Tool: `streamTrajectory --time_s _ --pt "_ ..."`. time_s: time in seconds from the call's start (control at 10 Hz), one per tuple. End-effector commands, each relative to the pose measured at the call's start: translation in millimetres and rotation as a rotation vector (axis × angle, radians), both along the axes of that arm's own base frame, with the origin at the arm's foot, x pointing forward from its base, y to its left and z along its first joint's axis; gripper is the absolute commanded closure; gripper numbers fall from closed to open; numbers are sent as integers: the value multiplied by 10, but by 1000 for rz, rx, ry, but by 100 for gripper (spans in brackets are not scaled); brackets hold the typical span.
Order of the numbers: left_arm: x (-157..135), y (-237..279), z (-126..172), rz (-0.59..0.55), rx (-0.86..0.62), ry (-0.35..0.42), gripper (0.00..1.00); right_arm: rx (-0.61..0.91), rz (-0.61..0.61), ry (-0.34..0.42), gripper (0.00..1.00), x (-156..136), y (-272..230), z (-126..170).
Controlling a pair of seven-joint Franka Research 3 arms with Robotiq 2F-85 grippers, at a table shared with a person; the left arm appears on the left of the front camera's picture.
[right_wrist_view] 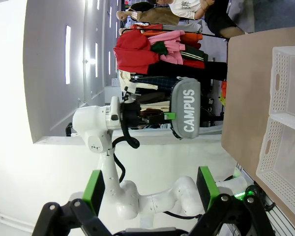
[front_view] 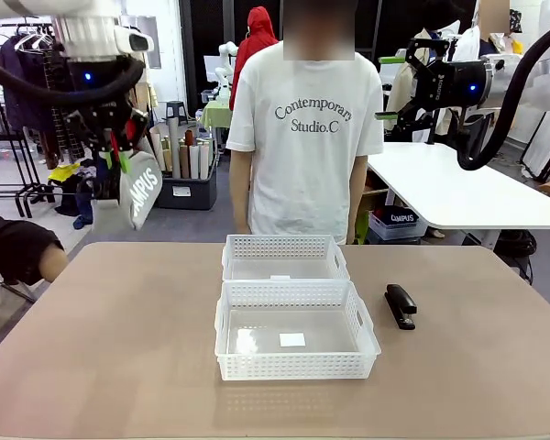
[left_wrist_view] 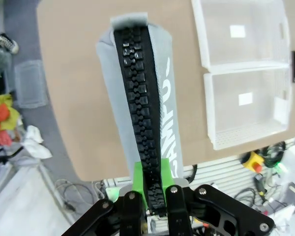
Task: Distribute items into two baskets.
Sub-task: Pick up the Pencil pouch that the person points to.
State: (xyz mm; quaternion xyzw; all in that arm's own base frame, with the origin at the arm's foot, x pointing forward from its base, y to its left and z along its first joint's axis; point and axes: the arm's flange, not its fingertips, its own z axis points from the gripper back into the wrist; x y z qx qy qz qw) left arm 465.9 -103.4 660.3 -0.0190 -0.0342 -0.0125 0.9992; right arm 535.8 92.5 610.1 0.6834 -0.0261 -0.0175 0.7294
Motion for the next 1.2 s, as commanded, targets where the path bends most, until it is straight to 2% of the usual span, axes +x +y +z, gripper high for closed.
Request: streamTrajectory --time_s 0.0,0.3,0.4,0.5,1.1 --pt "26 -6 146 40 -9 -16 100 0 -3 -2 0 -3 -1 14" --pt "-24 37 251 41 -40 -40 100 0 -3 -2 0 -3 -1 14" --pt "-55 -1 244 -15 -35 -10 100 0 -3 -2 0 -3 -1 14" --pt "-6 21 191 20 -14 -30 100 0 -3 -2 0 -3 -1 14" --pt "-6 21 191 20 -14 -30 100 0 -3 -2 0 -3 -1 14"
